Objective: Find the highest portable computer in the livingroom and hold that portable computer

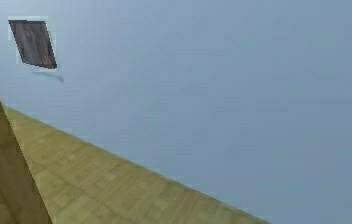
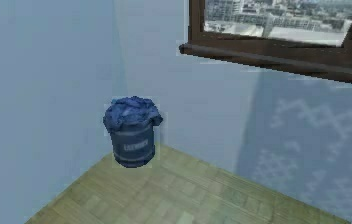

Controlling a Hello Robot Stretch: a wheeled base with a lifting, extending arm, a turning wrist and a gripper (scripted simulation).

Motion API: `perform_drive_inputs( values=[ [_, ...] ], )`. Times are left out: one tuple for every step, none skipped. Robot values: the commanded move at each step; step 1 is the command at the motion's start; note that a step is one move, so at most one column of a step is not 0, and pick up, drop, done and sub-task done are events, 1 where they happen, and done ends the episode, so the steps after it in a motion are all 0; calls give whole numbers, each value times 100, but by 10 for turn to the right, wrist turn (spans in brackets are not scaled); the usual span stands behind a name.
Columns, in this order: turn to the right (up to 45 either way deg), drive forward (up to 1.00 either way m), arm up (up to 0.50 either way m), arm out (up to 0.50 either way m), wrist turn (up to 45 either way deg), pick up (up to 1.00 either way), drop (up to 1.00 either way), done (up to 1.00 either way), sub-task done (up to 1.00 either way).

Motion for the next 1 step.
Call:
perform_drive_inputs(
  values=[
    [0, 5, 0, 0, 0, 0, 0, 0, 0]
  ],
)
